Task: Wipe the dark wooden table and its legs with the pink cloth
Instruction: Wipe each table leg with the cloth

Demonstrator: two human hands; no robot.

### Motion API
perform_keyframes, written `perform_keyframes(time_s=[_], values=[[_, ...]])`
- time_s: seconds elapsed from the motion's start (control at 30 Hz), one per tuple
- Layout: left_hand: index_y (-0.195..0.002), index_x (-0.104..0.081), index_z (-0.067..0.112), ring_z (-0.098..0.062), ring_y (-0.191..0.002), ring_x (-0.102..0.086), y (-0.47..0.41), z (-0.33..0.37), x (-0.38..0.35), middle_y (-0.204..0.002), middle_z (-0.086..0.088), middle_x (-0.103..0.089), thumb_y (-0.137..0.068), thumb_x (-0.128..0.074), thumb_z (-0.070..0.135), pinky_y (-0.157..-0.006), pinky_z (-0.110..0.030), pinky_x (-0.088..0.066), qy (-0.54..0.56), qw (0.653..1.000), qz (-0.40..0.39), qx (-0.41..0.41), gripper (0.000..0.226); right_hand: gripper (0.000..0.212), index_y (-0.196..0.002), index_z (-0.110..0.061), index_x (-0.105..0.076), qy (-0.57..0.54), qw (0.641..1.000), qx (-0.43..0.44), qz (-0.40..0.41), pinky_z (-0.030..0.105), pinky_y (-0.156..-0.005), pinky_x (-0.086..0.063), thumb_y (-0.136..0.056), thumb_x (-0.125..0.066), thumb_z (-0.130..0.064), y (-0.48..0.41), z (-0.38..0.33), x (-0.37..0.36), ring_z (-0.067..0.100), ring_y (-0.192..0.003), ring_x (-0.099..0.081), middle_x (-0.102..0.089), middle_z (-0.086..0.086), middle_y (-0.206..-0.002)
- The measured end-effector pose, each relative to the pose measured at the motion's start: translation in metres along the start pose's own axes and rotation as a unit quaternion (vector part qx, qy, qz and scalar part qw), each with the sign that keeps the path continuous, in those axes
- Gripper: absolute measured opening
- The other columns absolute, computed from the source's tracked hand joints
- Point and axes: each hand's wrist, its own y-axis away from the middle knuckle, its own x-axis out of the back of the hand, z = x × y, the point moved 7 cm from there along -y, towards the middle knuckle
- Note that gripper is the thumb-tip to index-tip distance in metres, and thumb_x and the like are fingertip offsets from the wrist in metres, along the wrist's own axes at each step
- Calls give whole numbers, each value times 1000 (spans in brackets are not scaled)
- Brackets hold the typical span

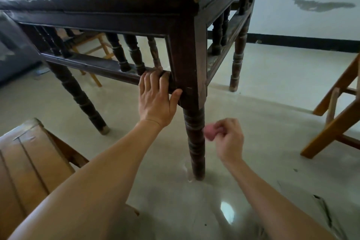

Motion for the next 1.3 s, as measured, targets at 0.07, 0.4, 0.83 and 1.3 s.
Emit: perform_keyframes(time_s=[0.07, 0.4, 0.83, 1.3], values=[[-119, -52, 4, -37, -119, -42, 0, 0, 0, -123, -20, -51, -97, -10, 58, -112, -52, -25, 0, 1000, -7, 5, 72, 28, -84, -10, -63, -21, 997, -28, 73, 5, -67, -36, -73, -58, 16, -29, -6, 28, 25, -79, -58, -53, 7, -91], [-123, -51, 7, -34, -125, -38, 1, -6, -2, -129, -17, -48, -97, -12, 60, -115, -50, -22, 2, 999, -33, 11, 70, 30, -80, -25, -57, 21, 997, 8, -76, 29, -62, -49, -80, -64, 4, 14, -27, -4, 18, -74, -57, -50, -8, -86], [-133, -44, 10, -32, -135, -32, 5, -7, 2, -139, -14, -45, -98, -25, 53, -120, -46, -15, -2, 998, -66, -13, 59, 34, -75, -31, -53, 58, 985, 33, -157, 24, -71, -45, -83, -58, 1, -32, -57, 13, 15, -84, -56, -47, -12, -86], [-145, -29, 11, -32, -141, -29, 16, -23, 1, -147, -17, -40, -98, -35, 41, -118, -48, -20, -54, 995, -51, -72, 57, 10, -84, -13, -73, 47, 921, 387, 2, 33, -56, -48, -86, -63, -16, -44, -162, 49, 19, -78, -50, -54, 8, -87]])
